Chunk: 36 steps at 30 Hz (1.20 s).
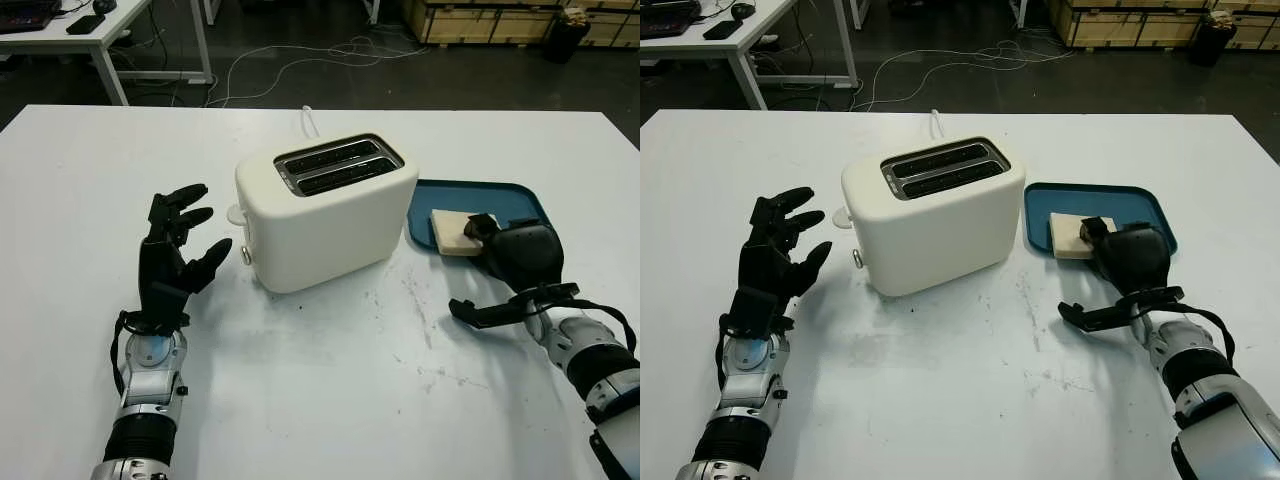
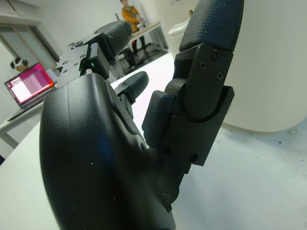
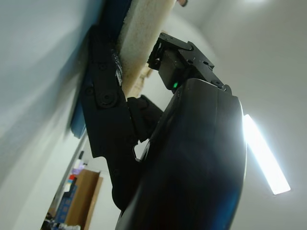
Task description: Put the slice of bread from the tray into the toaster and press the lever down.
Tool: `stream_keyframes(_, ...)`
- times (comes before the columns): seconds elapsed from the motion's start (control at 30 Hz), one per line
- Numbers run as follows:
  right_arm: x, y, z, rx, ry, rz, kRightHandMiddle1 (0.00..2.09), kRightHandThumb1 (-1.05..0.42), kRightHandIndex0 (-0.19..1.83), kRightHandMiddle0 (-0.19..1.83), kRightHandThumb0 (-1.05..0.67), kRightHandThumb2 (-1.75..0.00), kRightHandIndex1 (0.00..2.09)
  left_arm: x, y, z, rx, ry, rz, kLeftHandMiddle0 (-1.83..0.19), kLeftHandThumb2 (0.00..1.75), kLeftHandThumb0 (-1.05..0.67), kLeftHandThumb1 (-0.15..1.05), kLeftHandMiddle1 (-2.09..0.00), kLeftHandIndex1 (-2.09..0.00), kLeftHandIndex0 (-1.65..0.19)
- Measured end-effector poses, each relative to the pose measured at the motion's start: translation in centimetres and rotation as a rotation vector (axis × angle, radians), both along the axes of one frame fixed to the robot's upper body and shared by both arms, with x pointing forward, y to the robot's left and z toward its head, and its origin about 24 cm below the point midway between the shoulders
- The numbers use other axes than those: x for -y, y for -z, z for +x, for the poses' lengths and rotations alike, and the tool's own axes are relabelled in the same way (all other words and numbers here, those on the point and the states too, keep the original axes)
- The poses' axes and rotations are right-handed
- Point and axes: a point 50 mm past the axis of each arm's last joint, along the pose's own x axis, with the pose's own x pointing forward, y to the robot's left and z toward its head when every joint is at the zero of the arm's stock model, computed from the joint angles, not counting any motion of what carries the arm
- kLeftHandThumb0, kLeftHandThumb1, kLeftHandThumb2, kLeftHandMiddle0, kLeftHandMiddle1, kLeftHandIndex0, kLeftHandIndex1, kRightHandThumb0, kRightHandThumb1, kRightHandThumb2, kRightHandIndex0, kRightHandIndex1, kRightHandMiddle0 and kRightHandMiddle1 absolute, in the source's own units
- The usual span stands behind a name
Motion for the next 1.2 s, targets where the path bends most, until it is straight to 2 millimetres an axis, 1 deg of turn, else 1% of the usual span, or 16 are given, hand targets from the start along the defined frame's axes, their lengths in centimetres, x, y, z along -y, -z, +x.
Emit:
stream_keyframes(0.07,-0.1,-0.1,0.0,0.016,-0.009,-0.003,1.75,-0.92,1.18,0.76,-0.54,-0.32,1.75,0.0,0.0,0.1,0.0,0.002,-0.001,0.0,0.13,-1.05,0.92,-1.15,-1.04,0.0)
stream_keyframes(0.17,-0.1,-0.1,-0.1,0.032,-0.017,-0.005,1.75,-0.92,1.21,0.81,-0.53,-0.33,1.75,0.1,-0.1,0.2,0.001,0.008,-0.005,0.0,0.12,-1.05,0.92,-1.15,-1.04,0.0)
stream_keyframes(0.3,-0.2,-0.1,-0.1,0.047,-0.031,0.0,1.75,-0.92,1.19,0.83,-0.54,-0.34,1.75,0.1,0.1,0.2,-0.008,0.012,-0.005,0.0,0.12,-1.05,0.92,-1.16,-1.05,0.0)
stream_keyframes(0.37,-0.3,-0.1,-0.1,0.045,-0.047,0.009,1.75,-0.92,1.13,0.75,-0.55,-0.37,1.75,0.1,0.1,0.2,-0.006,0.013,-0.005,0.0,0.11,-1.05,0.92,-1.16,-1.06,0.0)
stream_keyframes(0.5,-0.4,-0.2,-0.1,-0.012,-0.065,0.066,1.7,-0.92,0.96,0.58,-0.58,-0.51,1.75,0.1,0.1,0.3,-0.005,0.012,-0.005,0.0,0.11,-1.05,0.92,-1.17,-1.07,0.0)
stream_keyframes(0.63,-0.1,-0.8,0.3,-0.105,-0.074,0.165,1.74,-0.92,0.91,0.54,-0.57,-0.59,1.75,0.2,0.1,0.5,-0.005,0.013,-0.006,0.0,0.12,-1.05,0.92,-1.16,-1.05,0.0)
stream_keyframes(0.7,-0.1,-1.4,0.4,-0.14,-0.088,0.185,1.74,-0.92,0.87,0.48,-0.56,-0.58,1.75,0.2,0.1,0.5,-0.006,0.014,-0.007,0.0,0.12,-1.05,0.92,-1.17,-1.07,0.0)
stream_keyframes(0.73,-0.1,-1.5,0.5,-0.152,-0.094,0.187,1.74,-0.92,0.87,0.48,-0.55,-0.56,1.75,0.2,0.1,0.5,-0.006,0.013,-0.007,0.0,0.12,-1.05,0.92,-1.18,-1.07,0.0)
stream_keyframes(0.83,-0.4,-1.9,0.6,-0.16,-0.116,0.205,1.75,-0.92,0.98,0.6,-0.6,-0.59,1.75,0.2,0.2,0.5,-0.01,0.012,-0.008,0.0,0.11,-1.05,0.92,-1.18,-1.07,0.0)
stream_keyframes(0.9,-0.7,-2.0,0.7,-0.186,-0.122,0.2,1.75,-0.92,0.99,0.58,-0.64,-0.68,1.75,0.2,0.2,0.6,-0.009,0.012,-0.008,0.0,0.11,-1.05,0.92,-1.19,-1.08,0.0)
stream_keyframes(0.93,-0.8,-2.0,0.8,-0.199,-0.12,0.192,1.75,-0.92,1.0,0.59,-0.64,-0.7,1.75,0.2,0.2,0.6,-0.009,0.012,-0.008,0.0,0.11,-1.05,0.92,-1.19,-1.08,0.0)
stream_keyframes(1.0,-0.9,-2.1,0.9,-0.214,-0.121,0.18,1.75,-0.92,1.07,0.65,-0.68,-0.71,1.75,0.2,0.2,0.5,-0.006,0.011,-0.008,0.0,0.11,-1.05,0.92,-1.19,-1.08,0.0)
stream_keyframes(1.1,-0.8,-2.1,0.9,-0.232,-0.118,0.169,1.61,-0.92,1.13,0.72,-0.73,-0.76,1.75,0.2,0.2,0.6,-0.005,0.003,-0.011,0.0,0.12,-1.05,0.92,-1.19,-1.08,0.0)
stream_keyframes(1.2,-0.7,-2.2,0.9,-0.257,-0.112,0.143,1.6,-0.92,1.12,0.74,-0.69,-0.73,1.75,0.2,0.3,0.6,-0.01,0.003,-0.012,0.0,0.12,-1.05,0.92,-1.19,-1.08,0.0)
